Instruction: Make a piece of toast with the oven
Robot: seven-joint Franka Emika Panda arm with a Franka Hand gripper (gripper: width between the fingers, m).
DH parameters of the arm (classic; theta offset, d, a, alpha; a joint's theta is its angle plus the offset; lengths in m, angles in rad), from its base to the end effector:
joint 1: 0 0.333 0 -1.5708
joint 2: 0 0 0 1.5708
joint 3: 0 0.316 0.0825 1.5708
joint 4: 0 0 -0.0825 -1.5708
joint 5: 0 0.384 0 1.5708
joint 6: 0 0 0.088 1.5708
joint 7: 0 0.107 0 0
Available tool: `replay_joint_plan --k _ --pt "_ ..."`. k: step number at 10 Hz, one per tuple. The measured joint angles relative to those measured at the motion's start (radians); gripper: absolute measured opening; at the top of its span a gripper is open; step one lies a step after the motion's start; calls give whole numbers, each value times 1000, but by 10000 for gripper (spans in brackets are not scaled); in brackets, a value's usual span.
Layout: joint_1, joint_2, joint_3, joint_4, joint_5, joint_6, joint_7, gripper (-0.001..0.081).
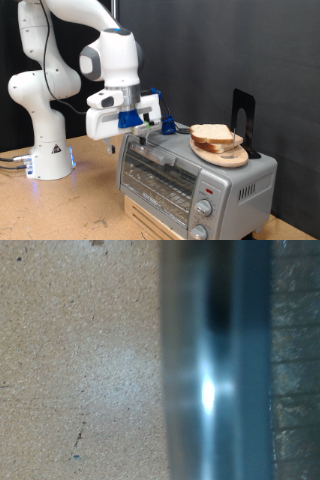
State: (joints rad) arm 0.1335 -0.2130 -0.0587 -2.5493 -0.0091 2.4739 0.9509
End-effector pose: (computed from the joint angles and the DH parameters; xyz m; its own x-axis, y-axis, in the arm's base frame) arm 0.4485 0.0339 0.3586 0.6406 -0.7642 0.0748 -0.7558 -0.6447 -0.1148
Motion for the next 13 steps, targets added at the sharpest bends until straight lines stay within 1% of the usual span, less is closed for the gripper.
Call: replay_joint_plan --k 1,3,5,7,9,11,13 --pt "-7 21 -1 -3 -5 26 1 808" --pt "-16 57 -11 -5 -6 50 -6 808" --pt "-29 61 -25 -6 -6 55 -27 808" --pt "-32 61 -37 -7 13 90 -56 808" --pt "-19 60 -33 4 76 95 -101 808" --pt "11 50 -24 18 134 95 -136 808" --pt "36 35 -2 29 154 89 -140 808"
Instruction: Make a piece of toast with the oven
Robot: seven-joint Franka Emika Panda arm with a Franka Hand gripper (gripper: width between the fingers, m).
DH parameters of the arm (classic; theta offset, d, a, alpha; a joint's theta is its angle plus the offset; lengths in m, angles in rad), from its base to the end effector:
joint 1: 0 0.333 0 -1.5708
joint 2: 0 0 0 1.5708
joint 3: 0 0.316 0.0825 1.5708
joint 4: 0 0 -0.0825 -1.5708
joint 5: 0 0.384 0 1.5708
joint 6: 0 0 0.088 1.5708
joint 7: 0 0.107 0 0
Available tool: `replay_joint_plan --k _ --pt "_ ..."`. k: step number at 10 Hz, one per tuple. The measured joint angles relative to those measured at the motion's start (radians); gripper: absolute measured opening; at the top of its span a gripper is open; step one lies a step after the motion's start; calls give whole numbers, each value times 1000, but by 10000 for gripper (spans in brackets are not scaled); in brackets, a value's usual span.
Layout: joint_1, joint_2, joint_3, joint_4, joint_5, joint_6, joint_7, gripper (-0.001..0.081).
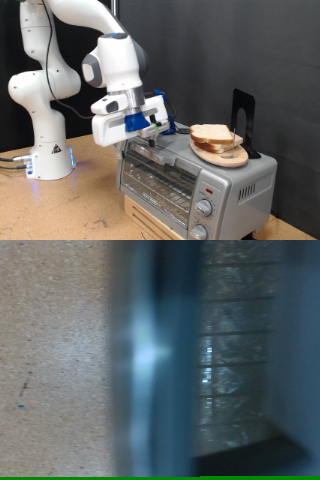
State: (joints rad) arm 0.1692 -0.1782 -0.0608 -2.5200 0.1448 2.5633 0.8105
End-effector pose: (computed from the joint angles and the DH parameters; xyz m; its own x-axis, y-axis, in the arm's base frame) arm 0.4648 0.0485 0.3649 0.6791 -0.7313 0.0633 -0.7027 -0.6726 -0.2321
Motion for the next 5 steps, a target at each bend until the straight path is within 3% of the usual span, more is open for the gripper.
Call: replay_joint_plan --k 2,5 --pt "12 -19 16 5 4 -47 2 808" --pt "18 -79 24 -2 4 -183 -20 808"
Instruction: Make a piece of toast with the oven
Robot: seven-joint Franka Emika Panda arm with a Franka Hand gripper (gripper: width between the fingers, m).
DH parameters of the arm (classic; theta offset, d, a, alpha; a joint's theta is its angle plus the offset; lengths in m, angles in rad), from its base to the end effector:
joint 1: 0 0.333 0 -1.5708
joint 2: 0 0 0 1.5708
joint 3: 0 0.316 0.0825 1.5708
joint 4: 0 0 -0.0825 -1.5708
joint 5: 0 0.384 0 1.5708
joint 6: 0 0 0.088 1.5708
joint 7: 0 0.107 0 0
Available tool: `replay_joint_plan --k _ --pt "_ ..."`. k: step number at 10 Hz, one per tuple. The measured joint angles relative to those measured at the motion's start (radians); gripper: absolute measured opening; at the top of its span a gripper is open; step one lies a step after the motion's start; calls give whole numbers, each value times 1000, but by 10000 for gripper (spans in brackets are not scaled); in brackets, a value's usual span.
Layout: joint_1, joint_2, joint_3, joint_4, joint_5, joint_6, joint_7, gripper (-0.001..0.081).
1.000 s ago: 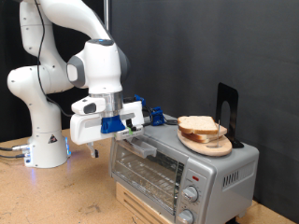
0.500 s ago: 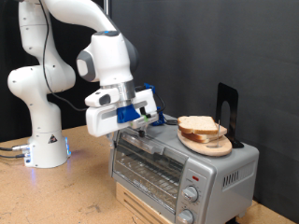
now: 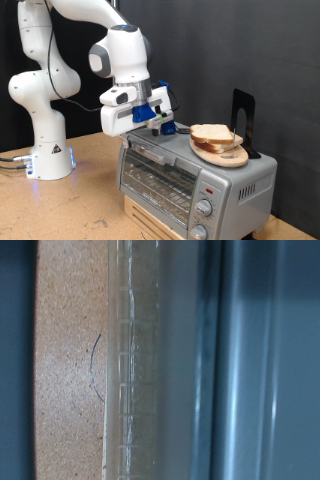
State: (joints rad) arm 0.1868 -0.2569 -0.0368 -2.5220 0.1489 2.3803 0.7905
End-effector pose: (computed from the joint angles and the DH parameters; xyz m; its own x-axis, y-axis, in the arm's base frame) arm 0.4419 0.0684 0.3811 0.7378 -0.6749 -0.0119 -0.6673 -0.7267 -0.1632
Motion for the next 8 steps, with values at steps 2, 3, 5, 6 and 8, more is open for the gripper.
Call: replay_joint_plan --k 2,3,5,6,8 --pt "0 -43 0 -29 0 -18 -1 808" --pt "-2 -52 0 -39 -7 -17 9 808" --pt "-17 -48 4 -54 -55 0 73 808" --pt "-27 -33 7 -55 -82 20 113 808" --pt "-42 7 7 -54 -93 68 130 808"
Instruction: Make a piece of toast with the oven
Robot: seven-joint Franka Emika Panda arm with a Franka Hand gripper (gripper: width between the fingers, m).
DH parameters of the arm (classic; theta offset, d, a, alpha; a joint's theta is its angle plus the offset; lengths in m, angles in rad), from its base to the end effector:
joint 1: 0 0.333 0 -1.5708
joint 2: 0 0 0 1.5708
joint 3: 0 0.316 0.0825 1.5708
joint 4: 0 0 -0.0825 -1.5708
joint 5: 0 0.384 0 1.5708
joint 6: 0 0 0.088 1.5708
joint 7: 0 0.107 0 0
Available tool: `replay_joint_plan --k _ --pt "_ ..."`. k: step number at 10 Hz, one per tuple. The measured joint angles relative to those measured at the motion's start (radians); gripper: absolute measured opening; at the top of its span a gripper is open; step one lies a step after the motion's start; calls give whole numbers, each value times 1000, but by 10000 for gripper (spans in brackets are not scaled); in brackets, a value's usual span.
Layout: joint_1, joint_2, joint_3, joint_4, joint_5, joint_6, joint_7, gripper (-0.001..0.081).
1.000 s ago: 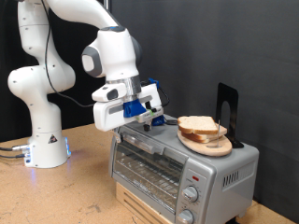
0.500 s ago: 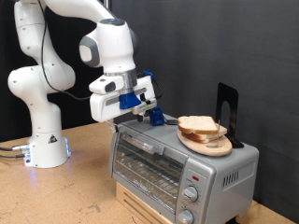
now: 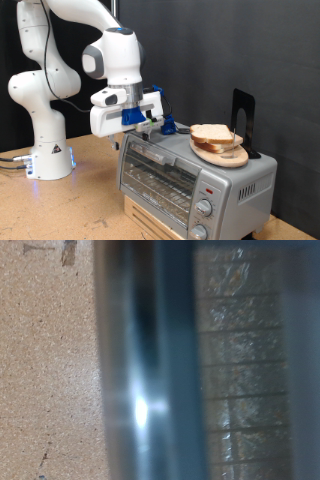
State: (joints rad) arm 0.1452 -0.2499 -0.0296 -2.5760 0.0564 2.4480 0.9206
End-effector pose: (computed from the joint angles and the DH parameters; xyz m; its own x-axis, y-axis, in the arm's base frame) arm 0.4353 0.0508 0.3609 0.6612 -0.7494 0.0343 -0.7411 -0.6596 -0.1250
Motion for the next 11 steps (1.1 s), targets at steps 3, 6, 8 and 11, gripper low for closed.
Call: replay_joint_plan --k 3,6,8,11 --pt "-20 15 -3 8 -10 6 -2 808" --pt "-49 13 -21 11 -29 3 -19 808" --pt "-76 16 -28 13 -55 -5 -20 808" --pt "-104 26 -44 14 -77 -5 -20 808"
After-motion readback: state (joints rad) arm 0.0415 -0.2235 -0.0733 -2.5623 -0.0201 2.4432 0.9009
